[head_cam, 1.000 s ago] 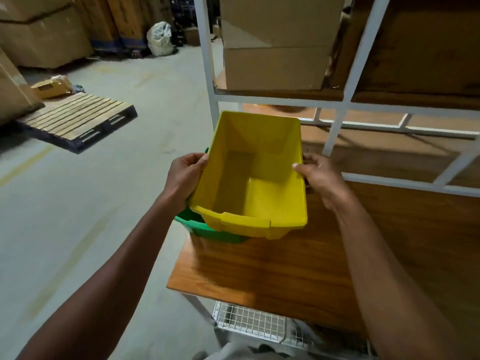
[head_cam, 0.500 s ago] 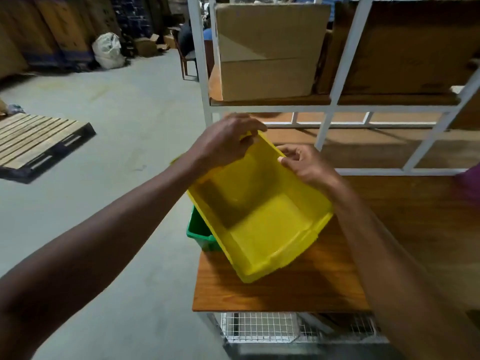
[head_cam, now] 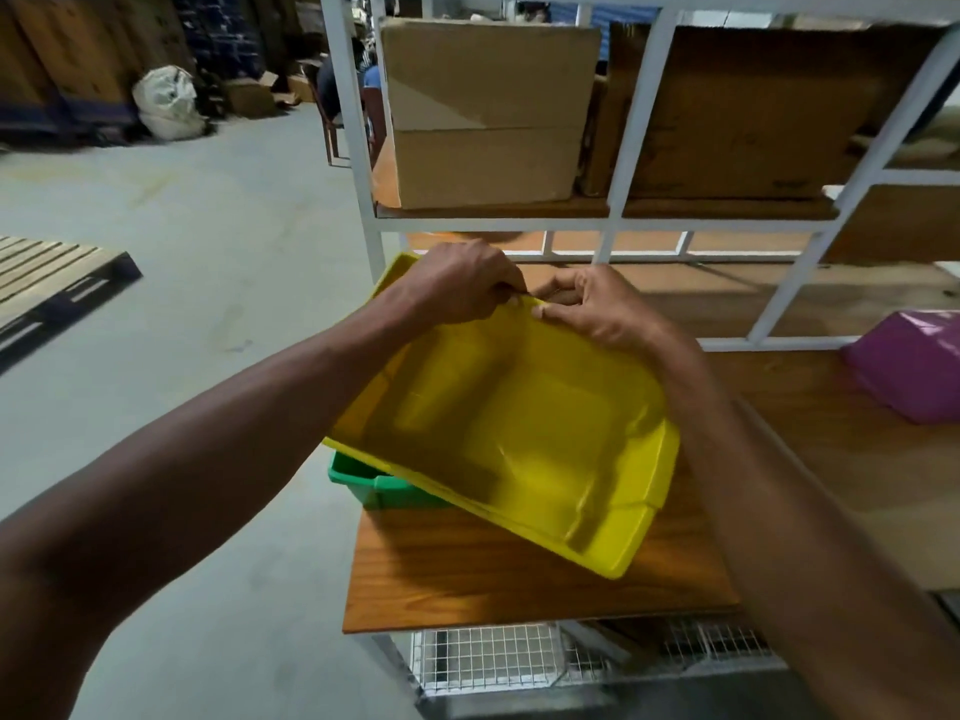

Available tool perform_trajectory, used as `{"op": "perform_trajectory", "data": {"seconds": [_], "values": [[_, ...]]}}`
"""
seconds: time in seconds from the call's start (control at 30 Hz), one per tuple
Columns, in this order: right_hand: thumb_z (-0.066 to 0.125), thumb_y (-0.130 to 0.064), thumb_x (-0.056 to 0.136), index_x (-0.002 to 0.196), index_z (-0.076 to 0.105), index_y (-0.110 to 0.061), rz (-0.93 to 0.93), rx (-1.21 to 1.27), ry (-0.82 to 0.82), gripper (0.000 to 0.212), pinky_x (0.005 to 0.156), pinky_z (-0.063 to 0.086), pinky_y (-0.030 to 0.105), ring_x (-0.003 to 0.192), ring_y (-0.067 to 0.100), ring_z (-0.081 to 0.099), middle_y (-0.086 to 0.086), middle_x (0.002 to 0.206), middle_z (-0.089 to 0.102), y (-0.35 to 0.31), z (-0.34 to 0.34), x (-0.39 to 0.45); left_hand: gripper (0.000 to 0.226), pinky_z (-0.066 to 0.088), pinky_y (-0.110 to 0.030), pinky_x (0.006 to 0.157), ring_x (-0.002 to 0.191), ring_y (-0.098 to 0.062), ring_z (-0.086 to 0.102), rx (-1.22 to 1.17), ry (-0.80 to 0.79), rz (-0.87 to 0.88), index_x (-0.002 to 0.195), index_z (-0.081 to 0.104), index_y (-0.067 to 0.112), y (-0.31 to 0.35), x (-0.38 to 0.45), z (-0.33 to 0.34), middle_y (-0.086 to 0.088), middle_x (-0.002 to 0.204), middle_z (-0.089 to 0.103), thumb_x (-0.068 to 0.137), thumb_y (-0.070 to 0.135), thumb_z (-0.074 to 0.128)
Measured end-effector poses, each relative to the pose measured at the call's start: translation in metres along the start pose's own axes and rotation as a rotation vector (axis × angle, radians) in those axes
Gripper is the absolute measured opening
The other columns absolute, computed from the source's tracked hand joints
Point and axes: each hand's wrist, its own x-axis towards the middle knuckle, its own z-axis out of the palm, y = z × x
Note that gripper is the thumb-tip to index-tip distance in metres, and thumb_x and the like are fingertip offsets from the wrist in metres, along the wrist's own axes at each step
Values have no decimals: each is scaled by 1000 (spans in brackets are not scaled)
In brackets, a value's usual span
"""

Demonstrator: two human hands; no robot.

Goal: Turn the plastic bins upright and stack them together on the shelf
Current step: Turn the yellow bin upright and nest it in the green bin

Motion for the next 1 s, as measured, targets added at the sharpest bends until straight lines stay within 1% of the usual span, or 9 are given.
{"op": "perform_trajectory", "data": {"seconds": [0.13, 0.27, 0.43, 0.5, 0.6, 0.7, 0.8, 0.9, 1.0], "values": [[75, -28, 97, 114, 78, -27, -83, -188, 203, 17, 83, 56, 29, 107, 14, 68, -5, 112, 75, -2, -10, 3, 24, 55, -31, 61, 87, -14, 65, -50, 36, -108, 122, 74, 21, -6, -9, 1, 1, 111, 76, 101, 18, 63], [69, -39, 97, 111, 80, -30, -172, -243, 444, 20, 101, 52, 49, 114, 23, 65, 1, 117, 77, 1, -15, -1, 21, 62, -50, 77, 91, -30, 70, -167, 92, -363, 113, 77, 14, -24, -27, 7, -10, 108, 76, 99, 15, 62], [65, -32, 98, 110, 78, -21, -156, -157, 726, 22, 100, 50, 46, 116, 26, 62, 2, 119, 75, 18, 7, -12, 23, 53, -37, 78, 94, -26, 66, -406, 191, -621, 118, 75, 2, -43, -51, 20, -15, 113, 74, 103, 13, 62], [67, -31, 98, 123, 72, -19, -46, -72, 767, 29, 100, 49, 41, 121, 28, 58, 6, 130, 67, 27, 22, -13, 28, 48, -35, 78, 93, -25, 64, -501, 219, -699, 121, 75, 1, -46, -62, 24, -15, 114, 72, 105, 19, 61], [63, -45, 102, 152, 49, -19, 238, 254, 603, 58, 99, 48, 37, 130, 22, 53, 3, 147, 52, 41, 44, -17, 34, 49, -36, 77, 93, -27, 66, -636, 271, -803, 124, 73, 2, -47, -77, 30, -10, 111, 70, 106, 28, 60], [56, -62, 96, 160, 40, -22, 366, 596, 321, 77, 116, 43, 47, 144, 23, 48, 1, 160, 49, 53, 67, -18, 36, 57, -42, 77, 95, -32, 70, -785, 305, -896, 121, 73, 3, -46, -89, 38, -12, 111, 72, 105, 32, 61], [53, -52, 100, 159, 45, -18, 366, 643, 289, 68, 122, 37, 53, 145, 25, 48, 4, 159, 52, 56, 73, -9, 35, 60, -44, 80, 99, -34, 71, -881, 326, -949, 119, 73, 3, -45, -96, 41, -15, 112, 73, 105, 33, 61], [54, -33, 108, 155, 50, -15, 357, 663, 282, 50, 116, 42, 46, 137, 23, 55, 4, 150, 61, 52, 68, -1, 36, 55, -37, 76, 101, -32, 70, -927, 327, -963, 122, 72, 4, -50, -100, 39, -14, 114, 72, 104, 32, 62], [56, -26, 108, 152, 53, -15, 376, 658, 258, 46, 111, 40, 47, 132, 25, 56, 3, 142, 62, 44, 67, 10, 38, 55, -43, 87, 109, -33, 69, -1007, 318, -973, 130, 70, 6, -61, -105, 36, -12, 121, 71, 104, 32, 62]]}}
